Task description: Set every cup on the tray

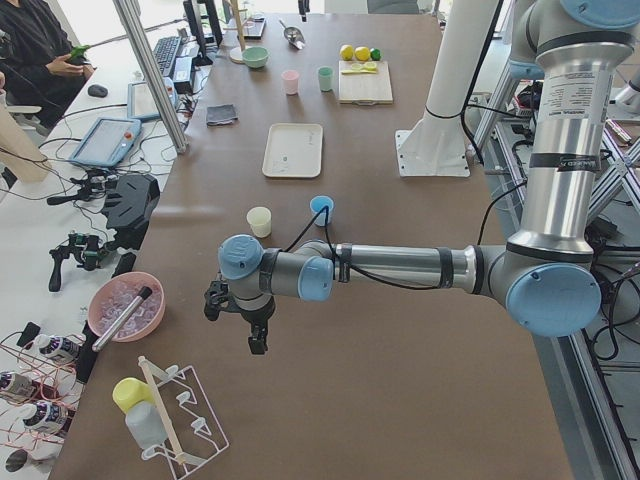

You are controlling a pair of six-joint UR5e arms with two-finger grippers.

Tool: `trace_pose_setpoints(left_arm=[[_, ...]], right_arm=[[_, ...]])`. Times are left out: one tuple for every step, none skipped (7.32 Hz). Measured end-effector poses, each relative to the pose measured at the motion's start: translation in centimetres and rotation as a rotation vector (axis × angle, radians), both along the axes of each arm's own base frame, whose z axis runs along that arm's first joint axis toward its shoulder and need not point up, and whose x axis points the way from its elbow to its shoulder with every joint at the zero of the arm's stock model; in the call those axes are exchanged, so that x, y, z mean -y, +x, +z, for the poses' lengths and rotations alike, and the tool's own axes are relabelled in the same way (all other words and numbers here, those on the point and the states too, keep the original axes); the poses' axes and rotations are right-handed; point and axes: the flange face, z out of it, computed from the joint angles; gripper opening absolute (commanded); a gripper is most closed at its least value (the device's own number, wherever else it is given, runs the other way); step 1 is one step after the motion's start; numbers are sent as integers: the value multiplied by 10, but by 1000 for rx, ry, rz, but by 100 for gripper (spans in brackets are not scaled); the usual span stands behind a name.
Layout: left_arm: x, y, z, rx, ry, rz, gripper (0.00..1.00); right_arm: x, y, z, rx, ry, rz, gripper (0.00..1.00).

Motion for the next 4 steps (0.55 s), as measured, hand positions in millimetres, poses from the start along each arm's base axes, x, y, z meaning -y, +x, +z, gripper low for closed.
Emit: trace_pose_setpoints(left_arm=[[0,0,-1,-4,1,0,98],[-1,0,-4,-10,0,-1,98],[-2,0,-3,-14,-4,-2,98],[-3,0,-1,-15,-9,-3,98]], right_arm=[[0,0,0,0,0,0,100],[0,0,0,1,-2,1,100],[-1,0,0,1,-3,1,100],[-1,0,0,1,-3,1,100]])
